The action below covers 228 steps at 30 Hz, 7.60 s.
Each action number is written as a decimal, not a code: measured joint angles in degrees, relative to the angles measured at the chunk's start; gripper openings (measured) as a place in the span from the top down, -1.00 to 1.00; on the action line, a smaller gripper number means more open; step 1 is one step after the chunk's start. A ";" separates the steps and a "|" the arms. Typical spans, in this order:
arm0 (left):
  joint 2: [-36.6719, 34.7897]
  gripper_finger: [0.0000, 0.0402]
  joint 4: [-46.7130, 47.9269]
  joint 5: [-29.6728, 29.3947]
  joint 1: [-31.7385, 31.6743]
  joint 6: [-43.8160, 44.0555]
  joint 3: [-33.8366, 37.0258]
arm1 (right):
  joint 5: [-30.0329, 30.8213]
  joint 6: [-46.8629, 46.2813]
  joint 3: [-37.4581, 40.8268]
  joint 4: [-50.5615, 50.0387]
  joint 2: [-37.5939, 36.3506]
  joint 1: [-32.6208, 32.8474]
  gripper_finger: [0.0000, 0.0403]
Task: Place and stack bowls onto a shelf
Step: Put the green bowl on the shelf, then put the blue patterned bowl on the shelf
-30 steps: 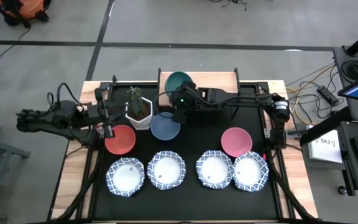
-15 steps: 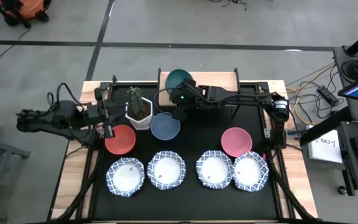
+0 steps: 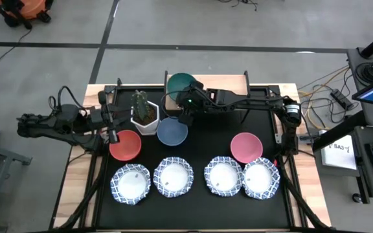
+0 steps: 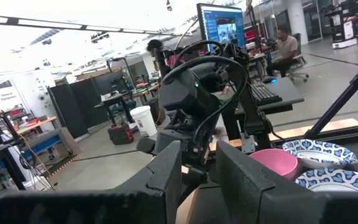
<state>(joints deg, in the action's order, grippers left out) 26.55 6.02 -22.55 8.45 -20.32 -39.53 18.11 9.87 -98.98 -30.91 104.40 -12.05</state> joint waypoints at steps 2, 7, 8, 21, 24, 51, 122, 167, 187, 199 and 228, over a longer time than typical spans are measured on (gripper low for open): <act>0.00 0.58 0.00 0.00 -0.02 0.00 0.00 | 0.00 0.55 0.00 0.50 -0.02 0.00 0.66; 0.00 0.58 -0.08 0.00 -0.02 0.00 0.00 | 0.02 1.23 0.00 0.72 -0.02 0.00 0.65; 0.00 0.58 -0.17 0.00 -0.02 0.02 0.00 | 0.02 0.93 0.00 0.74 -0.02 0.00 0.64; 0.38 0.58 -1.83 0.00 0.00 -0.17 0.00 | 1.46 0.72 0.00 1.48 -0.07 0.00 0.44; 0.50 0.58 -2.16 0.02 -0.02 -0.17 0.00 | 1.46 0.69 0.00 1.97 -0.13 0.02 0.34; 4.47 0.58 -3.21 0.00 0.00 5.19 0.00 | 1.35 -4.60 14.47 1.47 -16.72 14.75 0.10; 68.47 0.17 46.38 5.09 16.04 62.87 -26.77 | -3.74 2.87 62.29 24.21 -67.22 19.06 0.22; 64.88 1.00 33.31 0.11 2.60 47.06 -42.06 | -12.16 -4.03 61.90 16.52 -70.99 19.06 0.22; 67.25 1.00 6.66 -5.07 -22.25 30.18 -50.75 | -17.16 -3.84 62.07 16.08 -71.67 19.06 0.22; 77.75 1.00 4.68 -3.74 -24.97 27.71 -58.25 | -18.60 -4.61 62.12 15.58 -71.63 19.06 0.22; 101.13 0.99 32.41 -4.59 -26.59 28.40 -90.52 | -18.62 -10.04 62.97 13.12 -71.25 19.34 0.22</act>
<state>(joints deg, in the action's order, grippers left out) 127.68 38.44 -27.14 -18.14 8.09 -130.05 -0.51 -0.17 -36.01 -17.79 33.15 7.29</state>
